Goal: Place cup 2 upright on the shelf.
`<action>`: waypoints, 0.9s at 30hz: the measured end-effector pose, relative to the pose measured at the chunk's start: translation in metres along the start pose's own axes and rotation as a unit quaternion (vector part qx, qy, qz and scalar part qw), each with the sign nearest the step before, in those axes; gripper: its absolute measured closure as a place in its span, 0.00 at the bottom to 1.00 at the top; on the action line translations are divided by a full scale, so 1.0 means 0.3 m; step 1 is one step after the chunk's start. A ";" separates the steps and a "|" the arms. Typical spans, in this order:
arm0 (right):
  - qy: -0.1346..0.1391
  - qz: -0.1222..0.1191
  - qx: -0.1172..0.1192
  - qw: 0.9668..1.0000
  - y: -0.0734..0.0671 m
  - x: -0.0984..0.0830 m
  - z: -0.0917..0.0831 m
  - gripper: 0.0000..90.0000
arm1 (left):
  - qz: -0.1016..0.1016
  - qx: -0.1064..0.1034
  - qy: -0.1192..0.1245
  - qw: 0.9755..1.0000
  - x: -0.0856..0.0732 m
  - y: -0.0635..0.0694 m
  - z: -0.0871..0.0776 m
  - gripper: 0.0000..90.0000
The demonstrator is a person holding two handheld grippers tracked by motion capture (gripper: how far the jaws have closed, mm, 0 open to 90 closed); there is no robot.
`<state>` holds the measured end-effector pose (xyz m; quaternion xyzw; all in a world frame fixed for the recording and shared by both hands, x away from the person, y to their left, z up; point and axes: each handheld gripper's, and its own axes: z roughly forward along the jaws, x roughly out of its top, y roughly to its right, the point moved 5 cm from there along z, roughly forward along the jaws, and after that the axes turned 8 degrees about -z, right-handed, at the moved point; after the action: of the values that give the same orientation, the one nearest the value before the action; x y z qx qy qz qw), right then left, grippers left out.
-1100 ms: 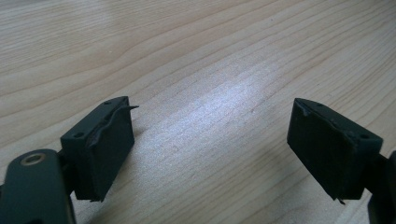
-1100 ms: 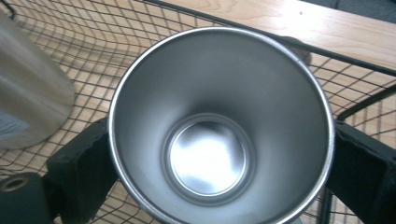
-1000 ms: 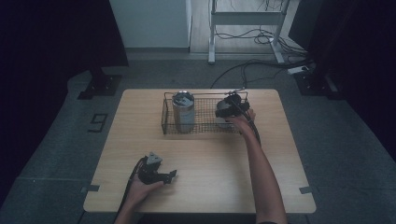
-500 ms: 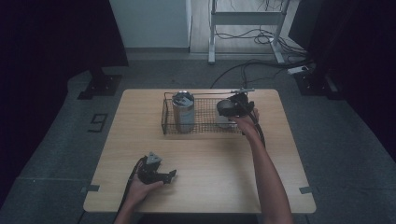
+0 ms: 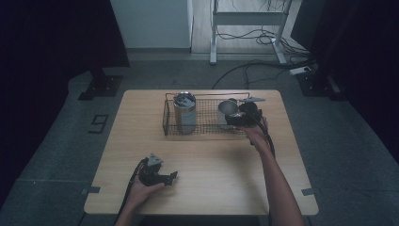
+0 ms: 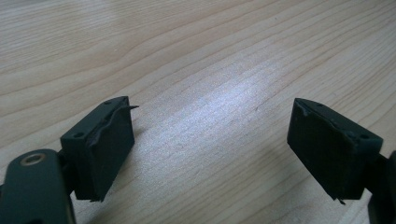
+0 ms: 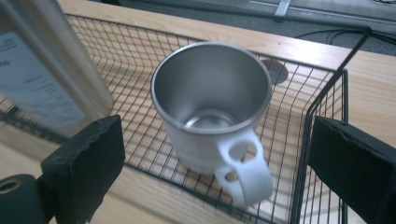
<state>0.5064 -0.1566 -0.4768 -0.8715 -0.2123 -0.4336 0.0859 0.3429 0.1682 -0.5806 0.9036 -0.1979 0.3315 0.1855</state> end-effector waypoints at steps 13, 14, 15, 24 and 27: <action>0.030 -0.006 0.013 0.999 -0.005 -0.137 -0.121 0.11 | 0.005 0.004 0.005 1.000 -0.002 0.002 0.003 0.16; 0.033 -0.003 0.016 0.999 -0.008 -0.149 -0.131 0.12 | 0.005 0.004 0.006 1.000 -0.002 0.002 0.003 0.16; 0.035 -0.003 0.018 0.999 -0.012 -0.163 -0.140 0.12 | 0.005 0.005 0.006 1.000 -0.003 0.002 0.003 0.16; 0.049 0.008 0.030 0.998 -0.049 -0.288 -0.201 0.14 | 0.004 0.004 0.007 1.000 -0.002 0.002 0.003 0.16; 0.050 0.007 0.028 0.998 -0.056 -0.322 -0.215 0.14 | 0.004 0.004 0.007 1.000 -0.002 0.002 0.003 0.16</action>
<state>0.4009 -0.1915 -0.5144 -0.8473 -0.2142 -0.4700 0.1239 0.3427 0.1674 -0.5817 0.9014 -0.1988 0.3391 0.1815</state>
